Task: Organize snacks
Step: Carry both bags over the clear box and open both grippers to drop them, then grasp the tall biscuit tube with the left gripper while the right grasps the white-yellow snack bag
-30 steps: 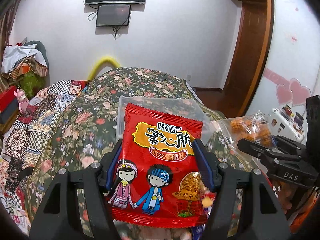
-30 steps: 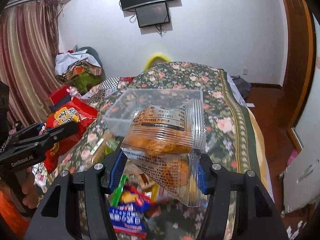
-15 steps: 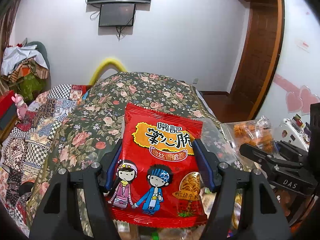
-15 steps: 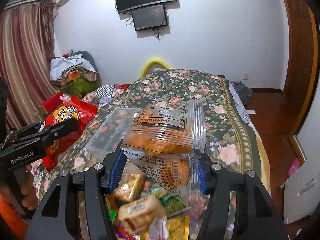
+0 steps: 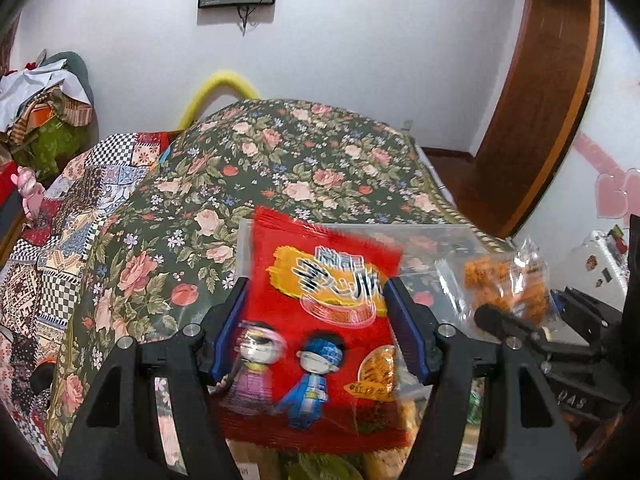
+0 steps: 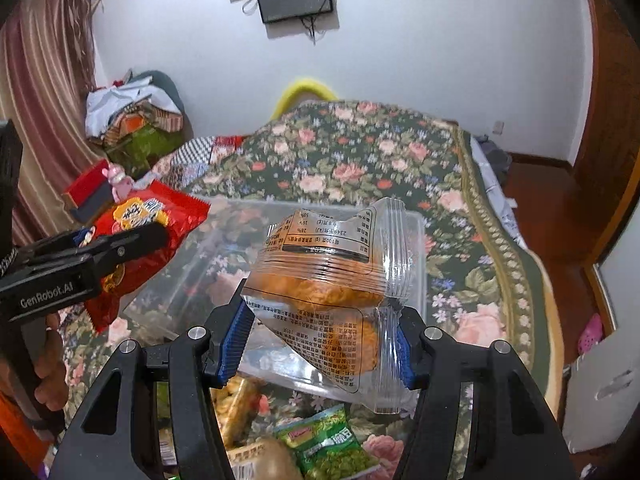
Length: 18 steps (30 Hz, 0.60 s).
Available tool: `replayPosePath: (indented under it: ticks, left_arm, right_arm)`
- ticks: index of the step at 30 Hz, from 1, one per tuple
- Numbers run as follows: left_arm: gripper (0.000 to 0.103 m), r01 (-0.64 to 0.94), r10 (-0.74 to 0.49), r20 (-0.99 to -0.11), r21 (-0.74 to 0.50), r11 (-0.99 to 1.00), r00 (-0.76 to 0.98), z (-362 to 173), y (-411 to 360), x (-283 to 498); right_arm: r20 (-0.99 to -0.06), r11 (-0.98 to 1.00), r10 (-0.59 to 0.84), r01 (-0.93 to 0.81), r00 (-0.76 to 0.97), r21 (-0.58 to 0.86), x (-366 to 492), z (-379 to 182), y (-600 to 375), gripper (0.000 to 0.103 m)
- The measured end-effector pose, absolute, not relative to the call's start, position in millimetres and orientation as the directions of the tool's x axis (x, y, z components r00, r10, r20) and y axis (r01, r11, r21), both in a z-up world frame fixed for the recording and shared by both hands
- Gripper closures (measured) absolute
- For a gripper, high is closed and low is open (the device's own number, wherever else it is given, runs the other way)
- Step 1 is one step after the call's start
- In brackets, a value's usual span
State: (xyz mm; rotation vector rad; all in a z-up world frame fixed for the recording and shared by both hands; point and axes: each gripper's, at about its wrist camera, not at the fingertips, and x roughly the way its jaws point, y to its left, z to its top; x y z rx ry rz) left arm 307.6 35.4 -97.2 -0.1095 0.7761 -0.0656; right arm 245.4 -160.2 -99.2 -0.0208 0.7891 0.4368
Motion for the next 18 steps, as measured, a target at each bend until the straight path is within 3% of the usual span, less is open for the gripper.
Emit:
replayPosePath:
  ticks: [9,12,18]
  left_arm:
    - [0.037,0.028,-0.082,-0.709,-0.088,0.996,0.701,-103.1,26.6,311.1]
    - [0.037,0.038,-0.088,-0.707,-0.086,0.996,0.702,-99.2,27.4,301.7]
    - [0.035,0.050,-0.096,-0.680,-0.087,0.995,0.727,-80.0,37.2,270.9]
  right_arm:
    - [-0.751,0.903,0.372,-0.400,0.545,0.158,258.7,-113.4,-156.0,0.044]
    - [-0.741,0.906,0.365,-0.397,0.564,0.144,253.0,-108.7,-156.6,0.034]
    - [-0.701,0.911,0.346,-0.402,0.624,0.091,230.5,-86.0,-161.2,0.032]
